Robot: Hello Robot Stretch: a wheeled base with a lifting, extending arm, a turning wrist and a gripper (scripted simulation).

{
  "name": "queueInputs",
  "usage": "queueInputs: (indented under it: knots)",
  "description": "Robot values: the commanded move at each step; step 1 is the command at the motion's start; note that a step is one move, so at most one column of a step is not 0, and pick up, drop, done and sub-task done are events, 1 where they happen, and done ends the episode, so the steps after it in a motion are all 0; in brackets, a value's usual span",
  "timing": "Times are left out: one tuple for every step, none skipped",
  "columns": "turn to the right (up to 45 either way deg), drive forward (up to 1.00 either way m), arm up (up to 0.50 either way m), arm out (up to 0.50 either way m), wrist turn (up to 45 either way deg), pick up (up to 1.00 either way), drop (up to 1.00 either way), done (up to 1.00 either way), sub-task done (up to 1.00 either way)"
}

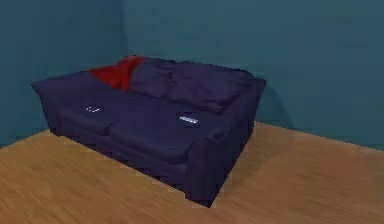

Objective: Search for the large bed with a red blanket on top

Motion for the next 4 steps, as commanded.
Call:
queueInputs:
  knots:
    - [-45.0, 0.0, 0.0, 0.0, 0.0, 0.0, 0.0, 0.0, 0.0]
    - [-45.0, 0.0, 0.0, 0.0, 0.0, 0.0, 0.0, 0.0, 0.0]
    - [-24.0, 0.0, 0.0, 0.0, 0.0, 0.0, 0.0, 0.0, 0.0]
    - [0.0, 1.0, 0.0, 0.0, 0.0, 0.0, 0.0, 0.0, 0.0]
